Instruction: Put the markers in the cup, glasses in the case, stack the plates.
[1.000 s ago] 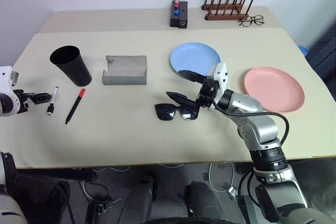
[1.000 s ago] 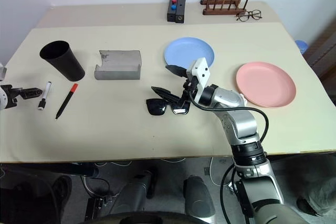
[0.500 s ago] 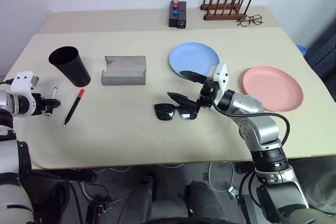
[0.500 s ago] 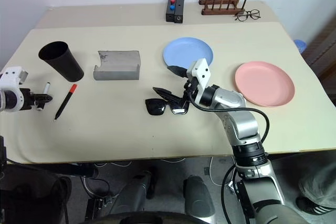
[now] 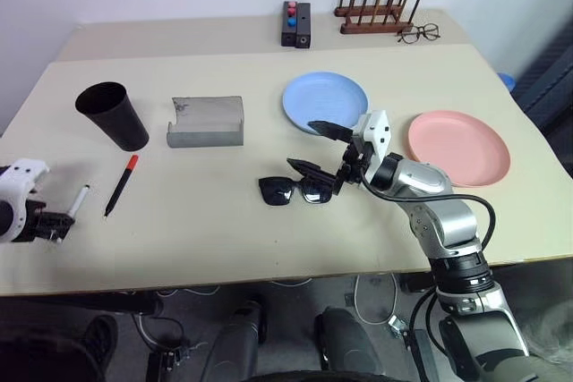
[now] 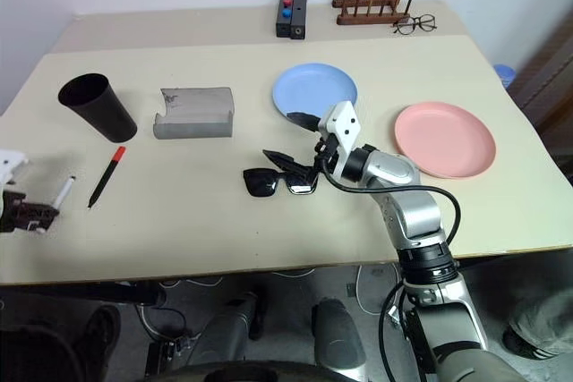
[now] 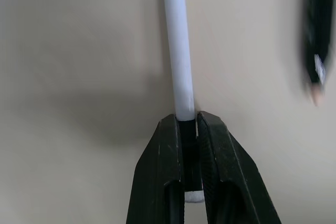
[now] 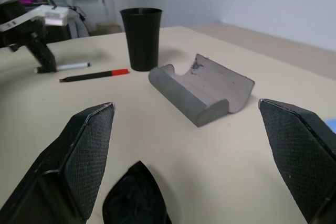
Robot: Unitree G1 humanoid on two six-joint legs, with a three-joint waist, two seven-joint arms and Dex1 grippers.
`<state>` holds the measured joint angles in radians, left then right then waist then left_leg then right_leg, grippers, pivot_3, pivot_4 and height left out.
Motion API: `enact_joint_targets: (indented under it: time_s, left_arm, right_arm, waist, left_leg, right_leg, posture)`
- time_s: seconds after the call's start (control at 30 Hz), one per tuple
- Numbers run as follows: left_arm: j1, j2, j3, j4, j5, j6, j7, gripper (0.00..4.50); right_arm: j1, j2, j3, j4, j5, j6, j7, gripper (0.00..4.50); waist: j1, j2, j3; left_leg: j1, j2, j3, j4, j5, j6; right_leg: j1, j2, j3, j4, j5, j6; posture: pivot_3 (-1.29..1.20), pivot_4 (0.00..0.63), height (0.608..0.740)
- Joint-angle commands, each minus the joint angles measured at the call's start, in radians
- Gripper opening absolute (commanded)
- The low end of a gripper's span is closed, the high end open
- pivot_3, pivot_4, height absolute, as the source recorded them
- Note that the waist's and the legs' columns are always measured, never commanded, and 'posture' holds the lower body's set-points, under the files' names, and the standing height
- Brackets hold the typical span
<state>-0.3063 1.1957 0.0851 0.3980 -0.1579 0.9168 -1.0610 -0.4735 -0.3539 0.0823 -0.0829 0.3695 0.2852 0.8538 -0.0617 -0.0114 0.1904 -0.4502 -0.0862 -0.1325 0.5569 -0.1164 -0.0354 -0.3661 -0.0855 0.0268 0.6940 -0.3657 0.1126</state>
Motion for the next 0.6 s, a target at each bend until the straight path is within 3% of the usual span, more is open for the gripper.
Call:
enact_joint_targets:
  time_s: [0.03, 0.07, 0.17, 0.37, 0.4, 0.6]
  left_arm:
    - [0.055, -0.017, 0.047, -0.037, -0.012, 0.006, 0.047, 0.03]
    - [0.062, -0.024, 0.058, -0.043, -0.018, 0.017, 0.059, 0.03]
    - [0.070, -0.045, 0.090, -0.065, -0.040, 0.048, 0.085, 1.21]
    - [-0.021, -0.042, 0.095, -0.038, -0.055, 0.100, 0.111, 4.19]
    - [-0.047, -0.037, 0.085, -0.023, -0.054, 0.115, 0.111, 4.46]
    - [-0.189, -0.025, -0.033, 0.074, -0.041, 0.140, 0.033, 4.46]
  right_arm:
    - [-0.010, 0.002, 0.010, -0.021, 0.001, -0.022, 0.012, 4.50]
    - [-0.011, 0.002, 0.012, -0.023, 0.002, -0.021, 0.014, 4.50]
    - [-0.022, 0.007, 0.011, -0.027, 0.014, -0.009, 0.014, 4.50]
    - [-0.032, 0.010, 0.011, -0.020, 0.016, -0.006, 0.019, 4.50]
    - [-0.032, 0.011, 0.010, -0.022, 0.018, -0.004, 0.020, 4.50]
    - [-0.033, 0.017, 0.011, -0.033, 0.020, 0.002, 0.016, 4.50]
  waist:
    - [0.004, 0.000, 0.000]
    - [0.007, 0.000, 0.000]
    - [0.014, 0.001, 0.000]
    - [0.025, 0.000, 0.000]
    - [0.025, 0.000, 0.000]
    - [0.020, -0.001, 0.000]
  left_leg:
    - [0.000, 0.000, 0.000, 0.000, 0.000, 0.000]
    - [0.000, 0.000, 0.000, 0.000, 0.000, 0.000]
    - [0.000, 0.000, 0.000, 0.000, -0.001, -0.001]
    - [0.000, -0.001, 0.000, 0.000, 0.000, 0.000]
    - [0.000, -0.001, 0.000, 0.000, 0.000, -0.001]
    - [-0.001, -0.001, -0.001, 0.001, 0.000, 0.000]
  right_leg:
    - [0.000, 0.000, 0.000, 0.000, 0.000, 0.000]
    - [0.000, 0.000, 0.000, 0.000, 0.000, 0.000]
    - [0.000, -0.001, 0.000, 0.000, 0.000, 0.000]
    - [0.000, -0.001, -0.001, 0.000, 0.000, 0.000]
    - [0.000, -0.001, -0.001, 0.000, 0.000, 0.000]
    - [0.000, 0.000, -0.002, 0.000, 0.000, 0.000]
  posture:
    - [0.00, 0.150, 0.737]
    - [0.00, 0.150, 0.737]
    - [0.00, 0.150, 0.737]
    - [0.00, 0.150, 0.737]
    - [0.00, 0.150, 0.737]
    - [0.00, 0.150, 0.737]
